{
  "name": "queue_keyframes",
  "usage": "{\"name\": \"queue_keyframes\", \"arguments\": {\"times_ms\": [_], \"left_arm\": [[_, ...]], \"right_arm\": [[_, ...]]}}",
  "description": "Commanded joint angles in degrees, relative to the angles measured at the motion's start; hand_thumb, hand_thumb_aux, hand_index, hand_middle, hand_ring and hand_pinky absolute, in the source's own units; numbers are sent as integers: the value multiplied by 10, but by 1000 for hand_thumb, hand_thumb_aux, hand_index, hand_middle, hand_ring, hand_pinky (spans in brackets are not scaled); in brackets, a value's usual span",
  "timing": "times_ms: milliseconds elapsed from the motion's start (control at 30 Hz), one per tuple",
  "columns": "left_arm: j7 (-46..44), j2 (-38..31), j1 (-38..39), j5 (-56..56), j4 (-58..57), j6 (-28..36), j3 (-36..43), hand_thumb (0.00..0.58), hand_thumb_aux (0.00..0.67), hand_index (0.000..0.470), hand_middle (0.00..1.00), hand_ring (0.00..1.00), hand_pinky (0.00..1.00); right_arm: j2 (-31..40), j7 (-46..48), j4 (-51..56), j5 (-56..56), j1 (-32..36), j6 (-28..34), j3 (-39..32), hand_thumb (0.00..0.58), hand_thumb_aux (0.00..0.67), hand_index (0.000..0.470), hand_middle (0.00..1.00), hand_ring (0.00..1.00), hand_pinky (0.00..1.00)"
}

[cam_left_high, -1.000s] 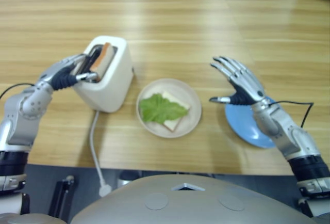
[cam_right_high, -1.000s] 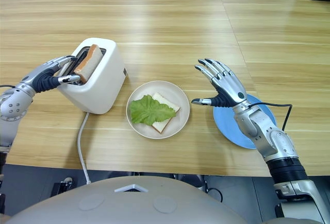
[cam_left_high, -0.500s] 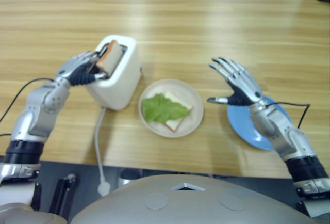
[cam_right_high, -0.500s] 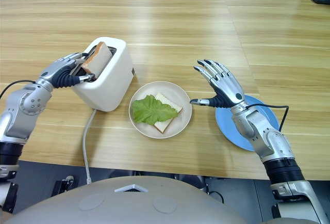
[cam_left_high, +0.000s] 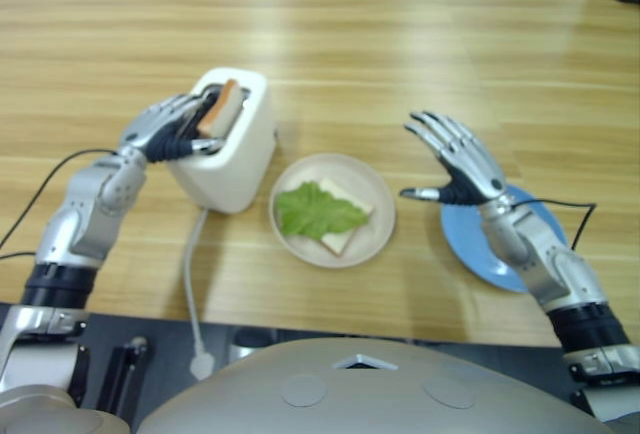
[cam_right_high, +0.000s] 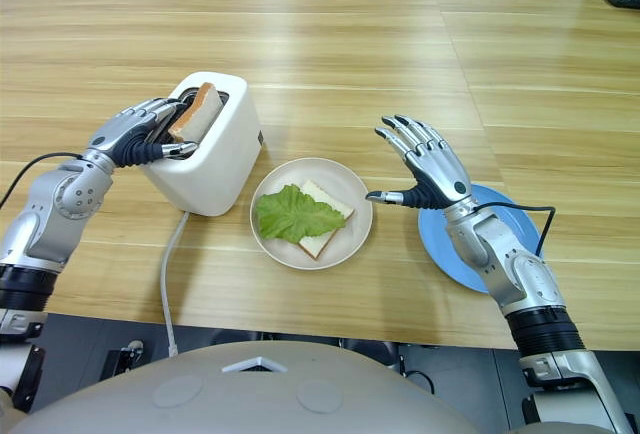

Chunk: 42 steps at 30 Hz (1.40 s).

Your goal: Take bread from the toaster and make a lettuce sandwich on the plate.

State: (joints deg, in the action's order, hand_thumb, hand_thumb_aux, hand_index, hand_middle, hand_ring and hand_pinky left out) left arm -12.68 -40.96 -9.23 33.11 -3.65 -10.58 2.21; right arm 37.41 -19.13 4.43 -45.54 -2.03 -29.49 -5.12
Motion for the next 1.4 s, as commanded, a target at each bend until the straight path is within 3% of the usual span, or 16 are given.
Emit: {"name": "queue_keyframes", "arguments": {"times_ms": [33,100,133,167,200,233,600,900,933,967,1400], "left_arm": [[-43,17,10,-32,-7,4,27,148,92,63,0,0,0],[-55,22,10,-49,-4,8,26,209,134,92,0,0,0],[-59,23,10,-53,-4,9,27,209,134,92,0,0,0],[-63,25,9,-57,-4,10,28,403,300,206,0,0,0],[-67,27,8,-62,-5,10,29,503,426,292,0,0,0],[-70,30,7,-69,-4,8,29,580,670,460,0,0,0],[-63,39,-10,-90,-37,-4,20,580,670,460,0,0,0],[-23,70,-48,-136,-8,8,-33,580,670,460,0,0,0],[-22,71,-49,-141,-3,7,-35,580,670,460,247,247,247],[-23,71,-50,-144,0,5,-36,580,670,460,1000,1000,1000],[37,106,-105,-210,-6,1,-102,580,670,460,1000,1000,1000]], "right_arm": [[-2,-2,13,-9,4,1,-9,0,0,0,0,0,0],[-2,-5,17,-11,4,1,-9,0,0,0,0,0,0],[-2,-6,18,-12,4,1,-9,0,0,0,0,0,0],[-2,-7,20,-13,4,1,-9,0,0,0,0,0,0],[-2,-7,21,-14,4,1,-9,0,0,0,0,0,0],[-2,-7,21,-14,4,2,-9,0,0,0,0,0,0],[0,-13,21,-12,4,7,-13,0,0,0,0,0,0],[-3,-17,26,-14,6,6,-18,0,0,0,0,0,0],[-3,-18,27,-14,7,5,-19,0,0,0,0,0,0],[-3,-18,27,-14,8,5,-19,0,0,0,0,0,0],[-10,-24,35,-19,12,5,-28,0,0,0,0,0,0]]}}
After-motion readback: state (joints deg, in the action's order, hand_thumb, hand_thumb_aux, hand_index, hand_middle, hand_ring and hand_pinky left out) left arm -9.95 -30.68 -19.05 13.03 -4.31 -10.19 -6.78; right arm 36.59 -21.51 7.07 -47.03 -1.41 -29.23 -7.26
